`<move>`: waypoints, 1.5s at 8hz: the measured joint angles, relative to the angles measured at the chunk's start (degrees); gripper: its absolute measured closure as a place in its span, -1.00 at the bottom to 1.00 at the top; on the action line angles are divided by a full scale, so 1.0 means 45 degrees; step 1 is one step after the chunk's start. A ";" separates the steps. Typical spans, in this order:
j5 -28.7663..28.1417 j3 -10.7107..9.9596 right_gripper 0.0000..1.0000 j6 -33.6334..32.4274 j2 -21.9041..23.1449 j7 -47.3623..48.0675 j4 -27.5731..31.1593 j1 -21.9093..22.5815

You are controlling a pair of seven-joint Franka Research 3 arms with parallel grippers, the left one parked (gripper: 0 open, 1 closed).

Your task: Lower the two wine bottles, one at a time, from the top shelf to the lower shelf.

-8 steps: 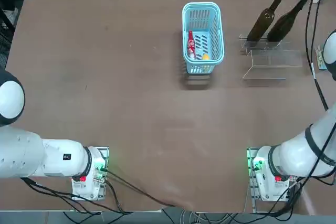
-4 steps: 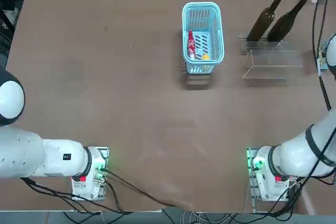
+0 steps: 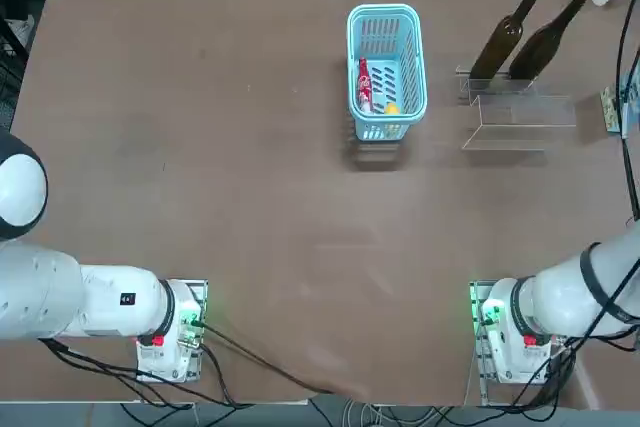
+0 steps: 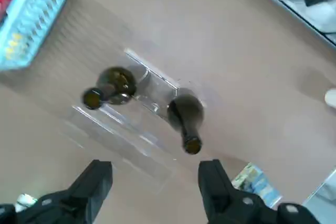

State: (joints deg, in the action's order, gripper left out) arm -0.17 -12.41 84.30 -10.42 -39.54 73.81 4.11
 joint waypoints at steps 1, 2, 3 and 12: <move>-0.0068 0.0170 -1.00 -0.0339 0.0398 0.1068 -0.0002 0.0002; -0.0116 0.0354 -1.00 -0.0809 0.0720 0.2166 -0.0001 0.0002; -0.0143 0.0585 -1.00 -0.1184 0.0962 0.3392 0.0020 0.0000; -0.0163 0.1788 -1.00 0.0960 0.3974 0.8734 0.5065 0.0358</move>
State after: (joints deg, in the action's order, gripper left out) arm -0.90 -4.36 88.62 7.46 -0.23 96.60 5.72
